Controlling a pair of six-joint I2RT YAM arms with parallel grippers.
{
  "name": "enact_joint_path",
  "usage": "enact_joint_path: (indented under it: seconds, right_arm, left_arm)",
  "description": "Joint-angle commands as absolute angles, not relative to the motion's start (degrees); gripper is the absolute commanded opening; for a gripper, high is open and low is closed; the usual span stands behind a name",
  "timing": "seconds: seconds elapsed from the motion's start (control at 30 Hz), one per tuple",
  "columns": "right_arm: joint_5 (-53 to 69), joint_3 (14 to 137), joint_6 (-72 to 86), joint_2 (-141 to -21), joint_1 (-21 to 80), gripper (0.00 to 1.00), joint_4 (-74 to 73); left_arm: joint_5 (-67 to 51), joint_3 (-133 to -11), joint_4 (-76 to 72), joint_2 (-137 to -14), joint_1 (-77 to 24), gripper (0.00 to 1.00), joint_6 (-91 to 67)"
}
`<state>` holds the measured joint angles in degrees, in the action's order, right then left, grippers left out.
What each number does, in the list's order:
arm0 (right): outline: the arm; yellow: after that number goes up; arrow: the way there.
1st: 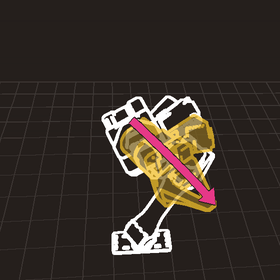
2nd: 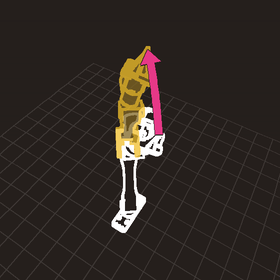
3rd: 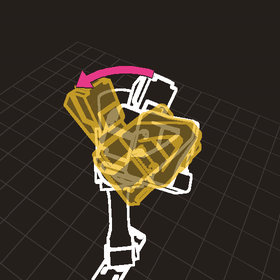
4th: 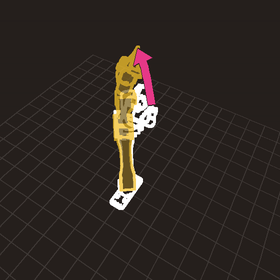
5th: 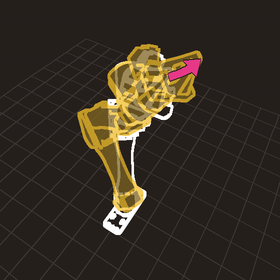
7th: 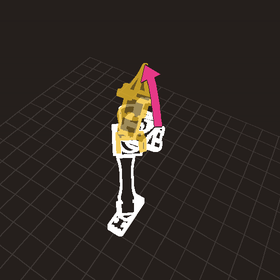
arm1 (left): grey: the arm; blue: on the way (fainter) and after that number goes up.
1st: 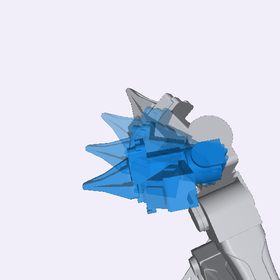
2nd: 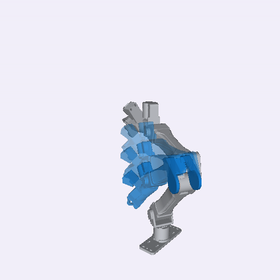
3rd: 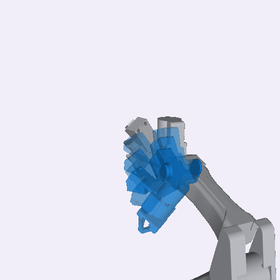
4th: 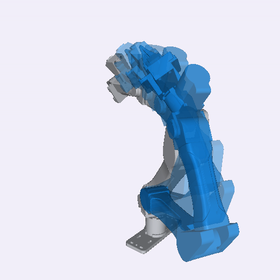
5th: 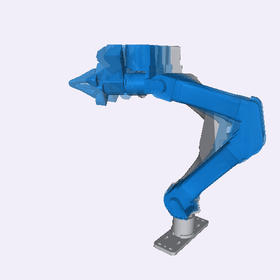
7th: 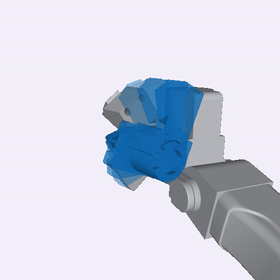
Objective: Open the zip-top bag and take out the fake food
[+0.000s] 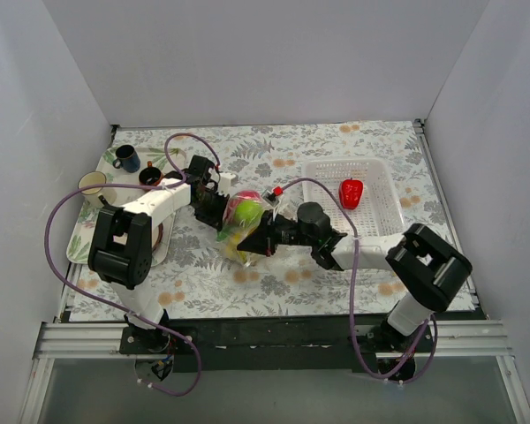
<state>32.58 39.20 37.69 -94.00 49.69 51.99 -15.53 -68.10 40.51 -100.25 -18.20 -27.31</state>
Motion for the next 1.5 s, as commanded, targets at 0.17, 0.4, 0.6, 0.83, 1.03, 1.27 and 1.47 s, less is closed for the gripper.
enact_joint_path:
  seconds: [0.17,0.4,0.6,0.83,1.03,1.27,1.47]
  right_arm:
    - [23.6,39.1,24.9,-77.6,52.6,0.33,39.5]
    - [17.2,43.9,13.9,-74.7,55.1,0.65,19.1]
    - [0.5,39.8,8.4,-68.4,55.5,0.61,12.9]
    - [-9.4,36.8,5.0,-65.1,55.5,0.34,14.1]
    - [-8.3,43.5,2.2,-73.5,55.7,0.33,14.7]
    - [-12.8,50.6,0.2,-80.9,59.1,0.52,14.1]
    - [-24.9,52.0,-5.1,-80.1,63.4,0.49,11.9]
  left_arm:
    - [-12.0,-65.9,39.6,-97.5,-18.4,0.02,-26.1]
    - [-11.4,-66.5,39.1,-99.8,-18.5,0.02,-26.1]
    - [-11.0,-67.0,39.0,-100.7,-18.4,0.01,-25.9]
    - [-11.9,-66.9,38.8,-102.2,-18.4,0.01,-26.4]
    - [-12.7,-68.9,39.6,-102.8,-18.5,0.01,-27.1]
    - [-12.7,-68.7,40.0,-102.6,-18.9,0.01,-27.0]
    - [-12.7,-67.6,39.3,-102.5,-18.9,0.01,-26.7]
